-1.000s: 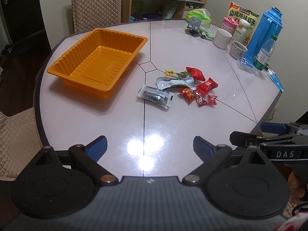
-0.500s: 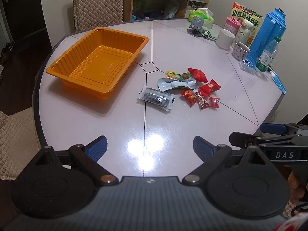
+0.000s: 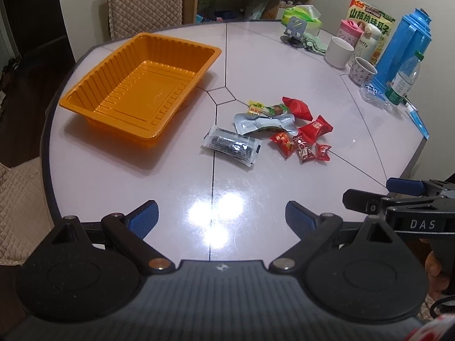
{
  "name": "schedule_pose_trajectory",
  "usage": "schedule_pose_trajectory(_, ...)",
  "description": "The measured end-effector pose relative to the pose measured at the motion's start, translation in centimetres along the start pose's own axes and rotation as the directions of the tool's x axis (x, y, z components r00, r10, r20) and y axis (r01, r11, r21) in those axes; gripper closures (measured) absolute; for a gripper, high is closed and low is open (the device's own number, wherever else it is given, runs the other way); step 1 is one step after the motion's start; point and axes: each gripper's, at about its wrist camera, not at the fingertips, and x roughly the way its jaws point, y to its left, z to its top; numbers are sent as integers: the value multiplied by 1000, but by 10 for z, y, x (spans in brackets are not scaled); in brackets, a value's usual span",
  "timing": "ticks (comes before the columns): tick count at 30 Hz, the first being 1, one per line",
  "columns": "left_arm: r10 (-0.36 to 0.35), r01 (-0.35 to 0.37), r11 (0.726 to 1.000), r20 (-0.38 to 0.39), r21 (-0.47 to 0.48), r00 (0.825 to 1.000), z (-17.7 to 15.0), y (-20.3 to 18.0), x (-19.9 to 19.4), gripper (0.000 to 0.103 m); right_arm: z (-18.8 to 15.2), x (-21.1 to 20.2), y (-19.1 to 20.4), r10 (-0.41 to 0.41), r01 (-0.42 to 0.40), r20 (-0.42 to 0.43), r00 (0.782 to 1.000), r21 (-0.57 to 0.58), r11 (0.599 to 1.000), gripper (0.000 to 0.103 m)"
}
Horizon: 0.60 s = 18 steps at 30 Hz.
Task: Organize snacks
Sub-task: 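Move the right tool to the small red candy and close on it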
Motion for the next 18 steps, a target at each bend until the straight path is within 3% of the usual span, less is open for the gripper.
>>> schedule_pose_trajectory(9, 13, -13, 1000, 5, -14, 1000, 7, -2, 37, 8, 6, 27, -28, -10, 10, 39, 999, 17, 1000, 0)
schedule_pose_trajectory(14, 29, -29, 999, 3, -13, 1000, 13, -8, 60, 14, 9, 44, -40, -44, 44, 65, 997, -1, 999, 1)
schedule_pose_trajectory(17, 54, -54, 999, 23, -10, 998, 17, -13, 70, 14, 12, 53, -46, -43, 44, 77, 996, -8, 999, 17)
schedule_pose_trajectory(18, 58, -58, 998, 25, -11, 998, 18, -14, 73, 14, 13, 57, -49, -42, 42, 70, 997, -2, 999, 18)
